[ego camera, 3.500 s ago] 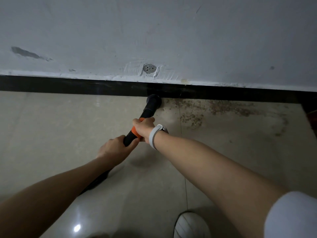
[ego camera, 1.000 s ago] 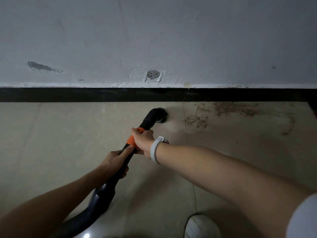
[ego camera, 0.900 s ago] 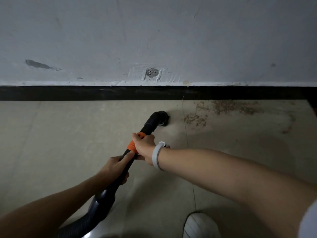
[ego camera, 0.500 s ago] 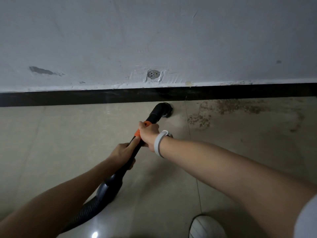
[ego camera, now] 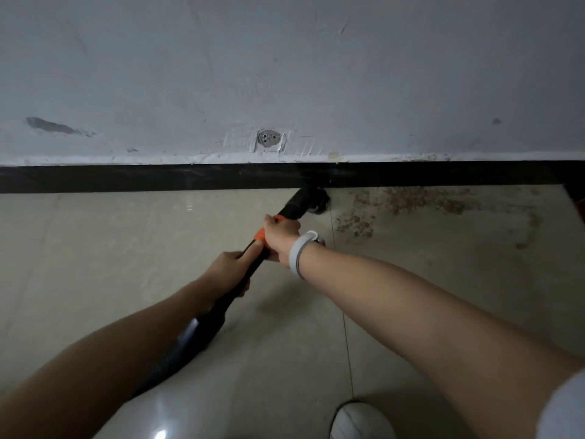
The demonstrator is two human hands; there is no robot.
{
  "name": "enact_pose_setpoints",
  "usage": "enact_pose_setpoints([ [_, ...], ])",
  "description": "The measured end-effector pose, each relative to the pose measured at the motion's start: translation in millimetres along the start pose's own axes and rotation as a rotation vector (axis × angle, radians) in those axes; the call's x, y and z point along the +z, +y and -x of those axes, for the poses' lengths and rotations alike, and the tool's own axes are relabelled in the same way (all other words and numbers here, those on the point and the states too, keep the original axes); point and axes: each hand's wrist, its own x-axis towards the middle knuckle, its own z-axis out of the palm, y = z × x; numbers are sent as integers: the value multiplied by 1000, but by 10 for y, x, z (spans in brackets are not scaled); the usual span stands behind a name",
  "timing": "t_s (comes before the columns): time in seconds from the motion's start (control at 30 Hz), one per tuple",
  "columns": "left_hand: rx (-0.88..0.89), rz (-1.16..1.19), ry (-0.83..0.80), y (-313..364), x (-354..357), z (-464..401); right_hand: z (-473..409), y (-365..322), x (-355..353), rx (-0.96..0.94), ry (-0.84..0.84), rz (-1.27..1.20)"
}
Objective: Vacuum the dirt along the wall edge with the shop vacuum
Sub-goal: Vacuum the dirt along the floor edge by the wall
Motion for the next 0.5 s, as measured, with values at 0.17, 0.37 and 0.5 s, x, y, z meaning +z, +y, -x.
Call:
enact_pose_setpoints([
  [0.17, 4, 2, 17, 16, 156, 3, 158, 1, -151, 11, -21, 3],
  [0.37, -17, -22, -119, -502, 276, 347, 571, 625, -156, 22, -36, 81],
  [0.5, -34, -66, -176, -539, 276, 427, 577, 761, -108, 68, -33, 40],
])
